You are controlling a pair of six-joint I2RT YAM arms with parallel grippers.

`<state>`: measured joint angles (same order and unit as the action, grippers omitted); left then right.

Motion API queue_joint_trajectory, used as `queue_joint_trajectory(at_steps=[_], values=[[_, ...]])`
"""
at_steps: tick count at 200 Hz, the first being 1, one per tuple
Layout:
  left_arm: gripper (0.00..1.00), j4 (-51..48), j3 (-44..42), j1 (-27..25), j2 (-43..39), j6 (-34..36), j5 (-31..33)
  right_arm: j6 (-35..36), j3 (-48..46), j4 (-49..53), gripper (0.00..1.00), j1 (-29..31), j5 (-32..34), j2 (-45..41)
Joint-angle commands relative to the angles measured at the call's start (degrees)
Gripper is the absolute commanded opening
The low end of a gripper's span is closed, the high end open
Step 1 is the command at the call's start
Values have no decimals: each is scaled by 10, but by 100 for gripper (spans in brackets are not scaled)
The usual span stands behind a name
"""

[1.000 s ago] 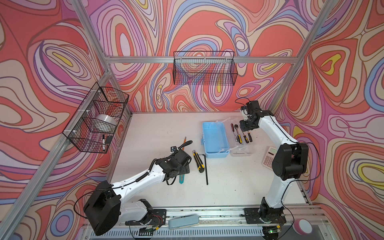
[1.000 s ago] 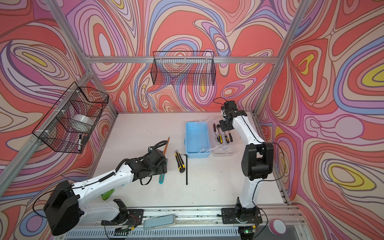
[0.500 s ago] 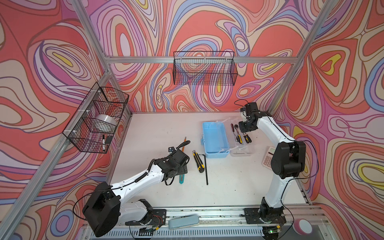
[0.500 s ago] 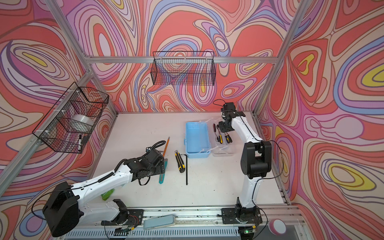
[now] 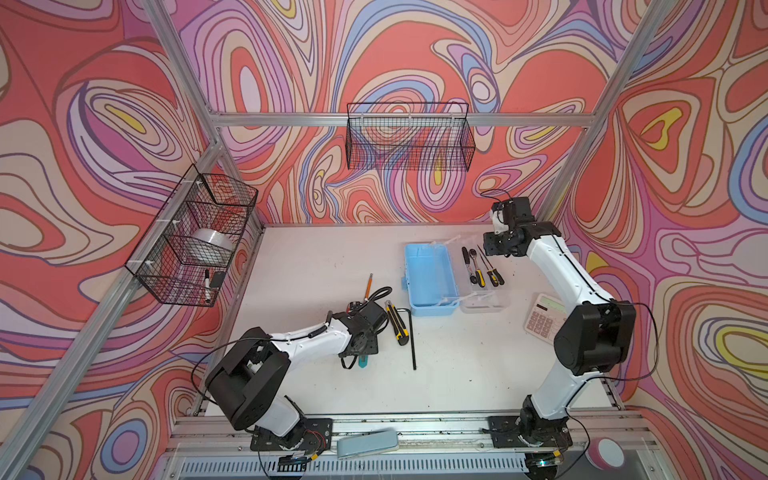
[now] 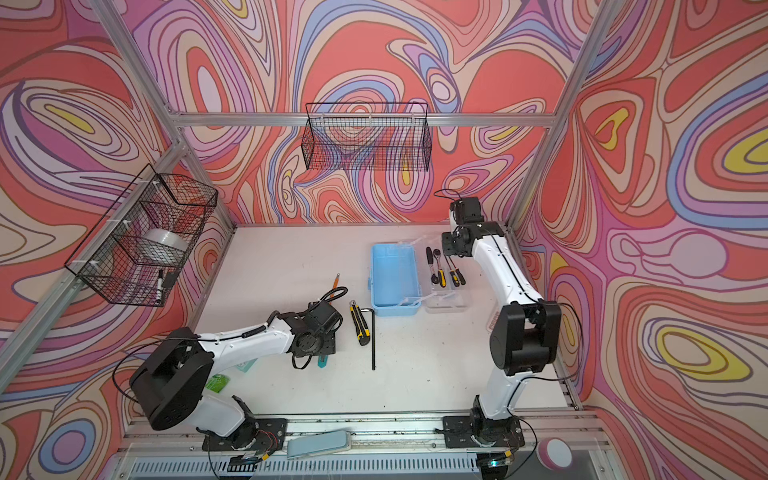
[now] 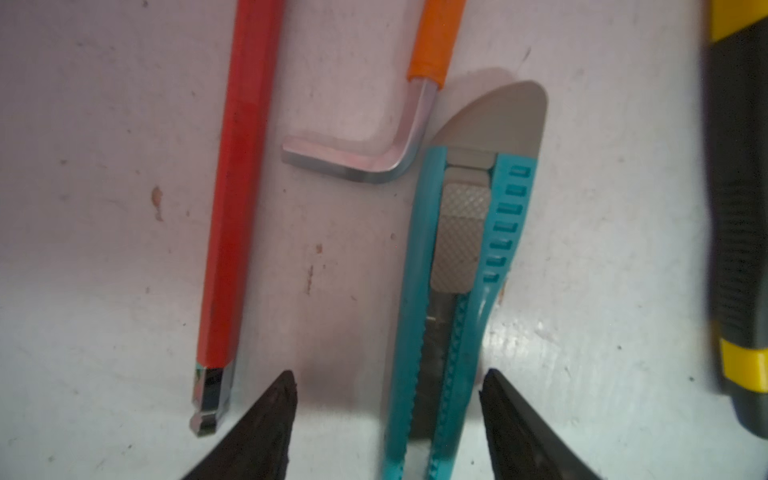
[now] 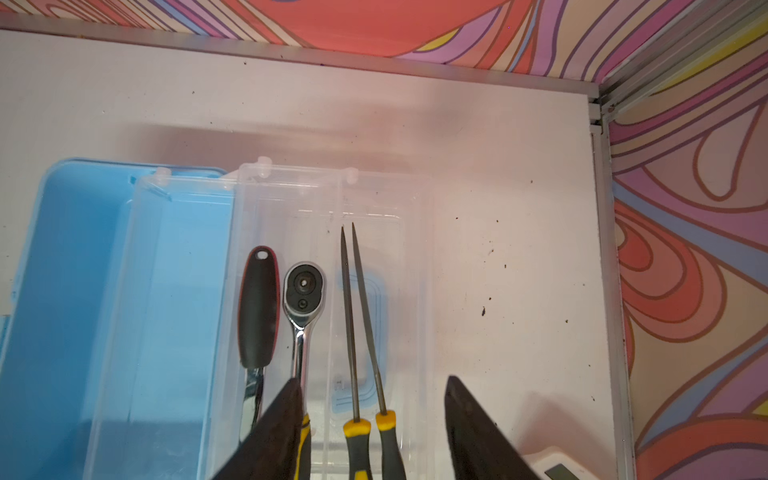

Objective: Pack the tool kit
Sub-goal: 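Grasp the teal utility knife with the left gripper while the right gripper approaches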

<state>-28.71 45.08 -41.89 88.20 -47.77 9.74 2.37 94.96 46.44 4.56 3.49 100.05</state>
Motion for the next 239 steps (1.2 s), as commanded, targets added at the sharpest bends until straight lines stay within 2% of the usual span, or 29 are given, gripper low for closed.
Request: queue_joint_trajectory(at_steps=[1, 33, 55, 82, 98, 116, 139, 174, 210, 239], values=[[62, 15, 19, 1, 23, 11, -12, -14, -11, -12, 57, -1, -10, -27], [53, 17, 24, -5, 47, 13, -14, -16, -13, -9, 58, -2, -7, -44], [41, 16, 23, -8, 59, 14, -18, -26, -19, -10, 59, -2, -13, -55], [25, 29, 12, -11, 56, 8, -28, -56, -34, -18, 59, -1, -48, -71], [18, 38, 5, -13, 49, 7, -33, -90, -60, -34, 55, 0, -109, -84], [16, 40, 7, -14, 40, 7, -35, -136, -107, -72, 53, 5, -175, -108], [15, 37, 12, -17, 27, 7, -33, -193, -183, -139, 52, 30, -210, -151], [15, 33, 19, -19, -3, 6, -31, -258, -271, -218, 52, 101, -232, -186], [15, 32, 31, -23, -32, 5, -33, -290, -308, -262, 52, 182, -230, -158], [15, 32, 43, -31, -51, 6, -33, -310, -318, -294, 52, 219, -235, -137]])
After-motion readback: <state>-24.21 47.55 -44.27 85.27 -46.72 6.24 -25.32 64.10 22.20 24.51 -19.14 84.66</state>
